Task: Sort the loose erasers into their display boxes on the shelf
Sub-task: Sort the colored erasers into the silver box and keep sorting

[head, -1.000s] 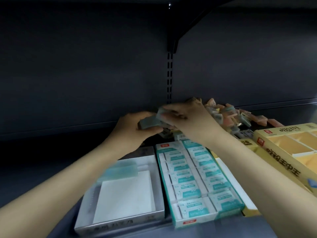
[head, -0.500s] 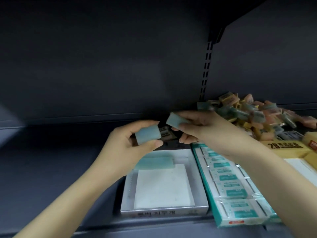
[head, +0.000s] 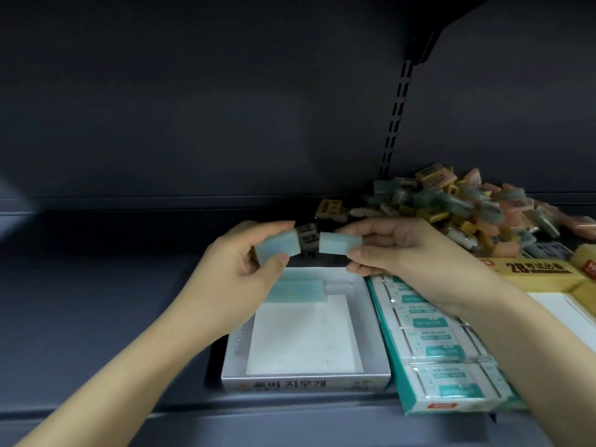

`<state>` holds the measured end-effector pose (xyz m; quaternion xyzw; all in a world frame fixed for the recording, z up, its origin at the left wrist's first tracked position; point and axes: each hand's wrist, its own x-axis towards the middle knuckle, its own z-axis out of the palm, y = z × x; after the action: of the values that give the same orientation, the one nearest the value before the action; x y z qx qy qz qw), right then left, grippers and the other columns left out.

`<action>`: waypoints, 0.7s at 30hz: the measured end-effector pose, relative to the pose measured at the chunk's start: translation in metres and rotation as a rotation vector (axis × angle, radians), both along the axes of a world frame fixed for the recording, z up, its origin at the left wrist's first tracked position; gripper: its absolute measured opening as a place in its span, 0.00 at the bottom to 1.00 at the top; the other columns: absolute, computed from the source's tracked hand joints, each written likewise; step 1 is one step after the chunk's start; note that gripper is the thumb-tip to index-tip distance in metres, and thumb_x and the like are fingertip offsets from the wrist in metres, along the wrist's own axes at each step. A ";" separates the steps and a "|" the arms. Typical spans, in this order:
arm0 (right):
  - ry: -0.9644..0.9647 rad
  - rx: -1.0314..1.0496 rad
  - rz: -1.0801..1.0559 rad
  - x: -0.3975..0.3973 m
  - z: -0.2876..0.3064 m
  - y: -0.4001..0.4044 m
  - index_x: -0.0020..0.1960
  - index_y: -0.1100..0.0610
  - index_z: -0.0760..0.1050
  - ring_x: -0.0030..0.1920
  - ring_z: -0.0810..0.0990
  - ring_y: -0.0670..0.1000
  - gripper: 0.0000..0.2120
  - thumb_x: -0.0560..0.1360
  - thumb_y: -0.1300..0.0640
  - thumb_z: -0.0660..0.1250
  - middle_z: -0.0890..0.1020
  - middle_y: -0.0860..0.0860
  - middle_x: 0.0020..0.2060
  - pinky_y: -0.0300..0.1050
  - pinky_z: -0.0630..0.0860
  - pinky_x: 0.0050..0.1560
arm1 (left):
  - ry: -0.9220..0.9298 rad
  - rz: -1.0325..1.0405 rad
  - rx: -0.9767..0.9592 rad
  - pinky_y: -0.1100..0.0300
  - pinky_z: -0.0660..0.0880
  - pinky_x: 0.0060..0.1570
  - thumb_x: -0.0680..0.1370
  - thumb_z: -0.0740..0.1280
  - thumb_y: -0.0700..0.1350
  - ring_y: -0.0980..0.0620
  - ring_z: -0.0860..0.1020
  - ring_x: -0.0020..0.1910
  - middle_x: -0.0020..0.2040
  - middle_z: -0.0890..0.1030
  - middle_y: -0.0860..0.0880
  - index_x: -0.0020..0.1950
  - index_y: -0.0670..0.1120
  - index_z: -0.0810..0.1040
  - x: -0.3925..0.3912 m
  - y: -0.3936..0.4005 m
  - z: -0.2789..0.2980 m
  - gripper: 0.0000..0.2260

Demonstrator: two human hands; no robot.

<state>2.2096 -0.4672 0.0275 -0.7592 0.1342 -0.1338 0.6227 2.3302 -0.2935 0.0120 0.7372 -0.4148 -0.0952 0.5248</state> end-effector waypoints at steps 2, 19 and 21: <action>0.013 0.020 -0.002 -0.001 -0.001 0.001 0.51 0.54 0.79 0.42 0.84 0.46 0.10 0.74 0.66 0.67 0.86 0.50 0.41 0.32 0.78 0.42 | 0.056 -0.005 -0.021 0.65 0.76 0.45 0.76 0.65 0.39 0.56 0.79 0.41 0.47 0.77 0.55 0.55 0.63 0.75 -0.001 0.002 0.001 0.18; 0.097 -0.312 0.027 0.001 0.007 0.004 0.67 0.39 0.68 0.50 0.82 0.43 0.21 0.79 0.60 0.60 0.79 0.46 0.55 0.35 0.76 0.55 | 0.282 -0.031 -0.054 0.71 0.75 0.36 0.74 0.67 0.34 0.58 0.80 0.35 0.40 0.83 0.49 0.47 0.48 0.80 -0.007 0.009 0.002 0.10; 0.145 -0.383 0.068 0.001 0.010 0.004 0.70 0.41 0.65 0.51 0.80 0.40 0.23 0.79 0.60 0.60 0.79 0.44 0.56 0.32 0.75 0.55 | 0.278 -0.021 -0.044 0.70 0.75 0.36 0.74 0.67 0.33 0.57 0.81 0.35 0.40 0.83 0.48 0.46 0.47 0.80 -0.007 0.010 0.003 0.09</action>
<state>2.2107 -0.4628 0.0372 -0.8754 0.1248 -0.0808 0.4599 2.3235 -0.2836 0.0147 0.7007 -0.3477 -0.1928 0.5924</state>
